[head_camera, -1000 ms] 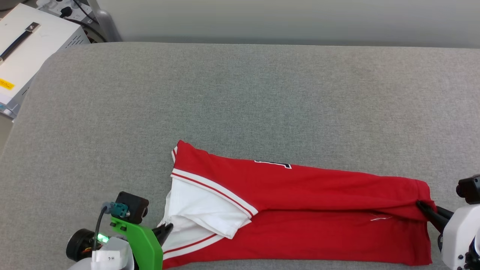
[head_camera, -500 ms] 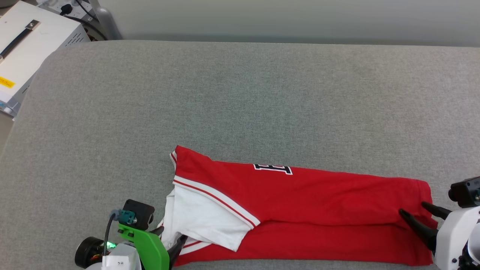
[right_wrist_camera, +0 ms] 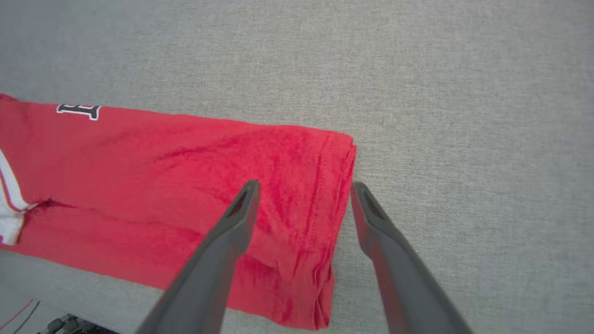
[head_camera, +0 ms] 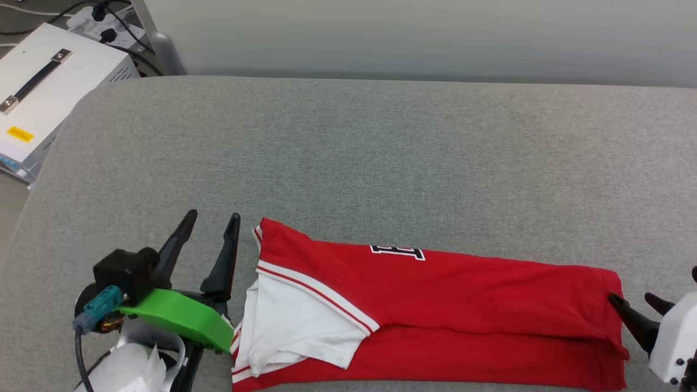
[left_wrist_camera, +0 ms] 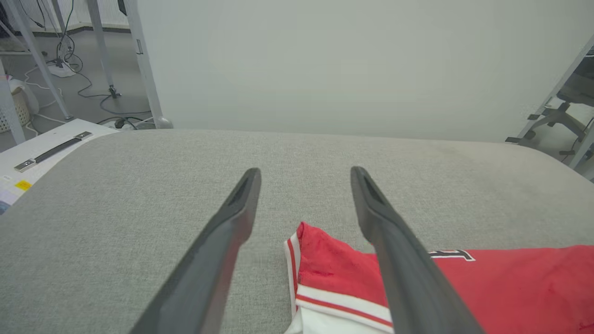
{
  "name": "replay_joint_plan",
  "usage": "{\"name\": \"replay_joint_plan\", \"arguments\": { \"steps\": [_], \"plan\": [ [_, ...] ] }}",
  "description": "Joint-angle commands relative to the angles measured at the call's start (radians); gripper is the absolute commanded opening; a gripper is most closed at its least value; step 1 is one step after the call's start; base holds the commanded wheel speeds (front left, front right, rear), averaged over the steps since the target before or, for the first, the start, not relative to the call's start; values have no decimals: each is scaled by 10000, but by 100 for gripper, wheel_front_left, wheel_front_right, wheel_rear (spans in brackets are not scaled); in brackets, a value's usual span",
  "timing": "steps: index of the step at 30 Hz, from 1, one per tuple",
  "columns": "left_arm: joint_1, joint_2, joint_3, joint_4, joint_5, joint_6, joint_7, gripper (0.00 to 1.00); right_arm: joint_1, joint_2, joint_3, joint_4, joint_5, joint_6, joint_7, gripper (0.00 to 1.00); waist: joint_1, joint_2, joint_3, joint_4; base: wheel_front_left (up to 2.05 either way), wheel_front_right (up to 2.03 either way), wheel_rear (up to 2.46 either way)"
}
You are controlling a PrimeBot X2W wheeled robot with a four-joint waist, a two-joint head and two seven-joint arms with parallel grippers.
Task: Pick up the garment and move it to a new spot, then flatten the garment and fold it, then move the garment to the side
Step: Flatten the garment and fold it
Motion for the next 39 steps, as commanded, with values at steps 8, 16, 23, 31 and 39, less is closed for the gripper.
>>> {"name": "replay_joint_plan", "arguments": {
  "steps": [8, 16, 23, 31, 39],
  "plan": [
    [259, -902, 1540, 160, 1506, -259, -608, 100, 249, 1591, -1341, 565, -1330, -6, 635, 100, 0, 120, 272, 196, 0, 0, 0],
    [739, -1779, 2760, 559, 2473, -1345, -613, 100, 93, 2121, -1752, 1442, -1526, -6, 578, 100, 0, 120, 422, 285, 0, 0, 0],
    [742, -2298, 3381, 880, 3021, -2062, -614, 100, 8, 2188, -1323, 2407, -1076, -6, 230, 100, 0, 120, 590, 347, 0, 0, 0],
    [691, -2709, 3880, 1245, 3522, -2669, -614, 100, -108, 1933, 134, 2912, 336, -6, -127, 100, 0, 120, 642, 369, 0, 0, 0],
    [660, -2966, 4100, 1514, 3818, -2960, -614, 100, -277, 1700, 893, 3344, 749, -6, -712, 36, 0, 120, 505, 397, 0, 0, 0]
  ]
}}
